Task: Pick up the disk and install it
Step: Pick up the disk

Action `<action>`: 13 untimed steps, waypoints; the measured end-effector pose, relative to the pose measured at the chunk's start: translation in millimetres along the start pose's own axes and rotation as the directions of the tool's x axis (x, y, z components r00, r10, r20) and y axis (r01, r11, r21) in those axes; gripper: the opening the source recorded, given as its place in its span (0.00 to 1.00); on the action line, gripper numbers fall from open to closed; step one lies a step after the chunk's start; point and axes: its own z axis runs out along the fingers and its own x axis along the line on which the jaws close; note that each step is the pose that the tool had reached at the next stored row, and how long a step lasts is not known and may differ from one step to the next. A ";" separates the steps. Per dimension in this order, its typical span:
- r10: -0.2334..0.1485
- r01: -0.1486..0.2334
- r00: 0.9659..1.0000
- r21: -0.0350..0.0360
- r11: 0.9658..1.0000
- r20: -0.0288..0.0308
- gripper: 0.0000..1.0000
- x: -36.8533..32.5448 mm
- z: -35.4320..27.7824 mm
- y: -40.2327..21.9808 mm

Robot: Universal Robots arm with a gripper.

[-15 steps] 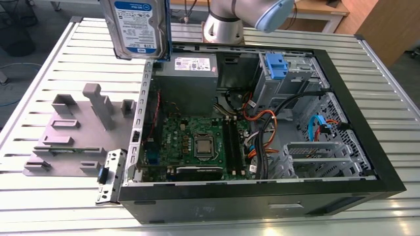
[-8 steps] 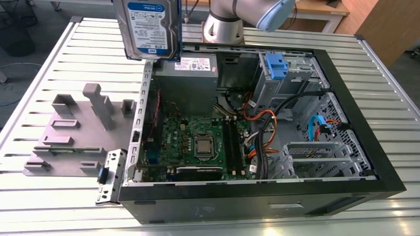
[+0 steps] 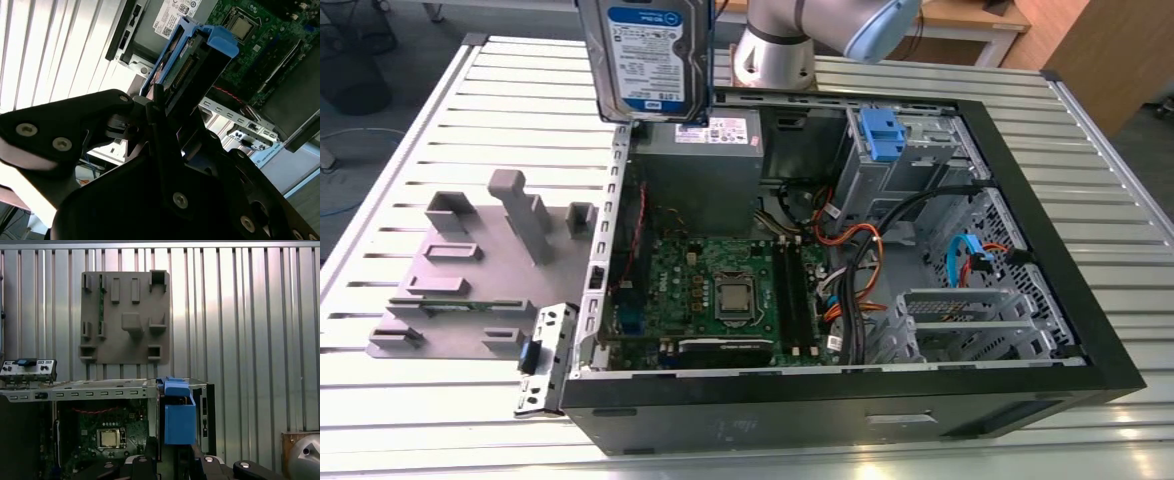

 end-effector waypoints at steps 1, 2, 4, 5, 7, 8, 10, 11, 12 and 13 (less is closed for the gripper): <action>0.000 0.000 1.000 0.000 1.000 0.000 0.35 -0.1 0.0 -2.8; 0.000 0.000 1.000 0.000 1.000 0.000 0.35 -0.2 0.1 -5.5; 0.000 0.000 1.000 0.000 1.000 0.000 0.35 -0.5 0.0 -11.0; 0.000 0.000 1.000 0.000 1.000 0.000 0.35 -0.6 0.0 -13.8; 0.000 0.000 1.000 0.000 1.000 0.000 0.35 -0.8 0.0 -19.7; 0.000 0.000 1.000 0.000 1.000 0.000 0.35 -0.9 0.1 -22.6; 0.000 0.000 1.000 0.000 1.000 0.000 0.35 -1.1 0.2 -28.4; 0.000 0.000 1.000 0.000 1.000 0.000 0.35 -1.3 0.1 -31.5; 0.000 0.000 1.000 0.000 1.000 0.000 0.35 -1.4 0.2 -34.6; 0.000 0.000 1.000 0.000 1.000 0.000 0.35 -1.5 0.2 -38.0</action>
